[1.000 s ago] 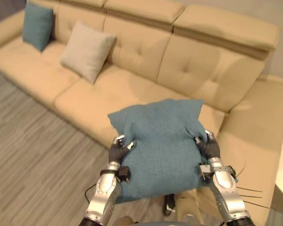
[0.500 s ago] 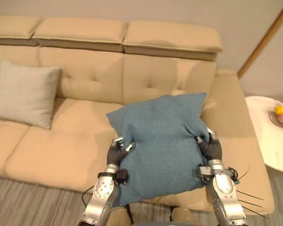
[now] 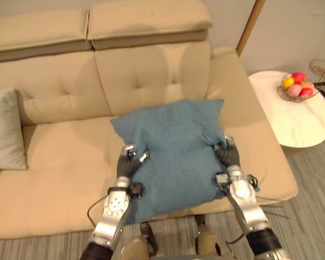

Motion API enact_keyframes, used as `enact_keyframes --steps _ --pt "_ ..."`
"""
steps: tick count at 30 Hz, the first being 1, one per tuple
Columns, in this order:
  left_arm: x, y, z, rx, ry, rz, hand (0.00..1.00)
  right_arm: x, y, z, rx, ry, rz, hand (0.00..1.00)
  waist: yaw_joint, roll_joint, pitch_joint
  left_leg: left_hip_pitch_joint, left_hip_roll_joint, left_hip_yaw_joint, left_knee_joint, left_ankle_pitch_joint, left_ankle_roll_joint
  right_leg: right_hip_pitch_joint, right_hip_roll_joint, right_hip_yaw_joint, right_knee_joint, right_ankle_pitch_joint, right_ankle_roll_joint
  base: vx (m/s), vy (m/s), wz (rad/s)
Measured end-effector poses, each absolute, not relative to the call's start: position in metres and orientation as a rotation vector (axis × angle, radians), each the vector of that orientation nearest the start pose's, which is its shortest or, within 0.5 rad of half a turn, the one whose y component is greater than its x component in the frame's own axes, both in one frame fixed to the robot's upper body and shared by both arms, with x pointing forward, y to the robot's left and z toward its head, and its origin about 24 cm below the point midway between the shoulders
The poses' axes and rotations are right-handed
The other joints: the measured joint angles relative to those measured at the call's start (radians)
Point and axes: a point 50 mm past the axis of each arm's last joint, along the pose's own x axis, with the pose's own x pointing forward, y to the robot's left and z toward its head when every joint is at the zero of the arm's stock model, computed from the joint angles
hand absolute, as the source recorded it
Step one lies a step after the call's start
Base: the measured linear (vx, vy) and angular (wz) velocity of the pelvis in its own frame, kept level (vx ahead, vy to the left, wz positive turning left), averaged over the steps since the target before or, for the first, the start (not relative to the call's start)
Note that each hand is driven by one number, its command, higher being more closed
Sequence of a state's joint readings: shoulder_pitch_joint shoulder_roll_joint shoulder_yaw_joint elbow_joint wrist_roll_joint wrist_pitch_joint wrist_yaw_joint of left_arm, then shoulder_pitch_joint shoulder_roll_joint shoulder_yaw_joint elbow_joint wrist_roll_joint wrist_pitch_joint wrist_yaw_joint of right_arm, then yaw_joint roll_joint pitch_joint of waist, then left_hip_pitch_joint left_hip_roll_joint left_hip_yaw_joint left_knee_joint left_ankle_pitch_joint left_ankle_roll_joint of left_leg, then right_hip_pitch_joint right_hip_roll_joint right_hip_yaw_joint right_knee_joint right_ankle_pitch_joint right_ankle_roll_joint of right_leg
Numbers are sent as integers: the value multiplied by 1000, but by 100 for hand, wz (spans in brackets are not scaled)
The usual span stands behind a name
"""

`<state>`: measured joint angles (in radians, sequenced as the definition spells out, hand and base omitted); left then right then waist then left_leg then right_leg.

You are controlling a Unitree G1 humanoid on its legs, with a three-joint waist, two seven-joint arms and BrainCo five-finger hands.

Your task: Pick up cushions and gather them together orderly.

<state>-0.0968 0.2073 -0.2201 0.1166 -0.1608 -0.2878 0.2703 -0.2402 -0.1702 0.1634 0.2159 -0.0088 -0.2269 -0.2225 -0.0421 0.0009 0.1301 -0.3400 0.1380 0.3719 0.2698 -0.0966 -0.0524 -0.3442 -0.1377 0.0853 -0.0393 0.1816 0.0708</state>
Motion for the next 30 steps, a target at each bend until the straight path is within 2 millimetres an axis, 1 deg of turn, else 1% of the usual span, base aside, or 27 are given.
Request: enact_keyframes --steps 1,2,3,4,5,6,7,8,9,10,11,12,13,14,15,16,17,19,21,22,23,25,26,27,28,29,30 --pt "276 146 72 21 -270 49 100 304 -137 85 -177 -285 -19 100 1 4 16 -29 2 -9 11 5 1 -19 0 -7 -1 10 -1 -120 -57 18" --pt "294 147 93 47 -343 76 100 321 -133 104 -209 -342 -49 100 3 3 48 -64 2 -14 20 16 7 -47 -2 -16 0 26 10 -127 -55 17" --pt "301 148 101 56 -368 85 100 326 -131 112 -215 -362 -59 100 4 5 61 -75 2 -16 23 20 9 -55 -2 -20 0 31 8 -164 -58 15" --pt "314 148 118 71 -415 99 100 336 -128 129 -217 -404 -77 100 6 5 84 -99 2 -22 28 26 12 -72 -3 -29 0 43 7 -121 -32 15" --pt "329 148 140 96 -472 120 100 346 -125 148 -231 -450 -106 100 6 5 108 -123 2 -29 37 31 15 -88 -4 -33 1 52 8 -178 -37 22" --pt "345 147 168 128 -533 146 100 356 -124 173 -236 -511 -148 100 7 5 132 -157 3 -41 56 34 20 -108 -5 -42 5 57 13 -139 -24 21" --pt "354 147 187 146 -576 160 100 360 -125 188 -232 -548 -180 100 9 5 153 -168 3 -46 62 37 22 -115 -6 -46 5 63 12 -161 -23 24" --pt "365 145 225 177 -666 178 100 367 -126 219 -218 -621 -233 100 9 4 191 -190 1 -55 66 47 26 -130 -7 -53 6 72 7 -107 -11 16" --pt "369 144 239 188 -696 186 100 369 -125 230 -209 -650 -250 100 9 3 199 -204 0 -56 66 50 26 -144 -7 -54 10 74 5 -145 -11 17" --pt "374 146 276 213 -776 220 100 373 -124 260 -177 -711 -285 100 8 3 221 -234 -3 -61 67 65 33 -176 -9 -57 22 78 4 -158 -13 14" --pt "377 147 314 230 -844 256 100 379 -121 292 -145 -754 -321 100 5 2 241 -270 -3 -67 77 72 35 -209 -10 -58 33 83 11 -148 -15 17" --pt "377 146 339 229 -884 279 100 382 -120 311 -129 -772 -346 100 4 2 243 -299 -3 -72 82 79 38 -232 -10 -61 33 90 13 -105 -14 14" --pt "376 145 353 223 -903 294 100 383 -119 322 -118 -780 -363 100 4 3 244 -313 -4 -75 81 84 39 -244 -11 -64 31 96 10 -59 -11 16" --pt "374 142 375 212 -935 311 0 382 -118 339 -98 -801 -386 100 0 2 246 -336 -6 -84 79 91 41 -257 -12 -73 20 104 8 -54 -12 21" --pt "370 138 396 205 -967 322 0 381 -119 356 -75 -825 -417 0 -3 3 256 -351 -10 -95 75 98 41 -257 -14 -84 1 117 8 -61 -11 27" --pt "364 135 415 202 -1007 345 0 378 -121 373 -61 -852 -448 0 -2 2 258 -368 -18 -98 51 115 44 -271 -18 -88 -22 132 2 -46 -7 26" --pt "361 135 426 195 -1028 362 0 376 -123 385 -53 -870 -466 0 -2 2 258 -378 -27 -99 27 132 45 -285 -22 -91 -31 141 -8 -45 -6 25" --pt "348 137 461 142 -1078 417 0 367 -124 423 -22 -919 -495 0 -4 1 272 -403 -53 -108 -62 194 45 -327 -36 -108 -59 165 -7 -43 -10 31" --pt "340 139 479 84 -1088 430 0 360 -127 445 5 -937 -502 0 -4 0 296 -415 -59 -121 -121 235 39 -356 -33 -117 -59 170 -13 -50 -22 28" --pt "337 141 484 15 -1084 418 0 358 -129 453 50 -935 -491 0 -1 1 298 -436 -60 -130 -153 260 35 -386 -30 -128 -59 170 -13 -43 -31 23" --pt "337 142 484 -1 -1078 413 0 358 -131 454 66 -929 -482 0 1 2 302 -439 -60 -133 -167 268 32 -394 -28 -132 -59 170 -12 -25 -37 17" --pt "343 147 480 -72 -1026 383 0 359 -135 454 106 -901 -447 0 4 1 307 -462 -55 -142 -207 297 25 -426 -19 -144 -59 171 -14 -7 -34 11" --pt "344 148 479 -82 -1019 378 0 360 -135 454 114 -897 -440 0 3 0 314 -465 -53 -145 -209 299 24 -429 -17 -146 -59 172 -14 5 -21 8" --pt "348 148 473 -78 -1001 366 0 361 -135 452 119 -886 -429 0 4 2 323 -468 -50 -147 -210 299 23 -431 -15 -150 -59 172 -14 0 0 0" --pt "353 148 465 -84 -976 352 0 364 -135 448 118 -868 -420 0 5 2 323 -469 -50 -147 -213 299 23 -433 -14 -152 -59 172 -14 0 0 0" --pt "363 146 449 -94 -924 331 0 370 -135 437 97 -832 -404 0 6 2 323 -469 -47 -146 -215 299 23 -433 -13 -158 -58 172 -13 0 0 0" --pt "367 145 442 -89 -905 321 0 373 -136 432 86 -817 -400 0 5 2 323 -469 -43 -147 -216 298 23 -433 -13 -161 -58 173 -11 0 0 0"
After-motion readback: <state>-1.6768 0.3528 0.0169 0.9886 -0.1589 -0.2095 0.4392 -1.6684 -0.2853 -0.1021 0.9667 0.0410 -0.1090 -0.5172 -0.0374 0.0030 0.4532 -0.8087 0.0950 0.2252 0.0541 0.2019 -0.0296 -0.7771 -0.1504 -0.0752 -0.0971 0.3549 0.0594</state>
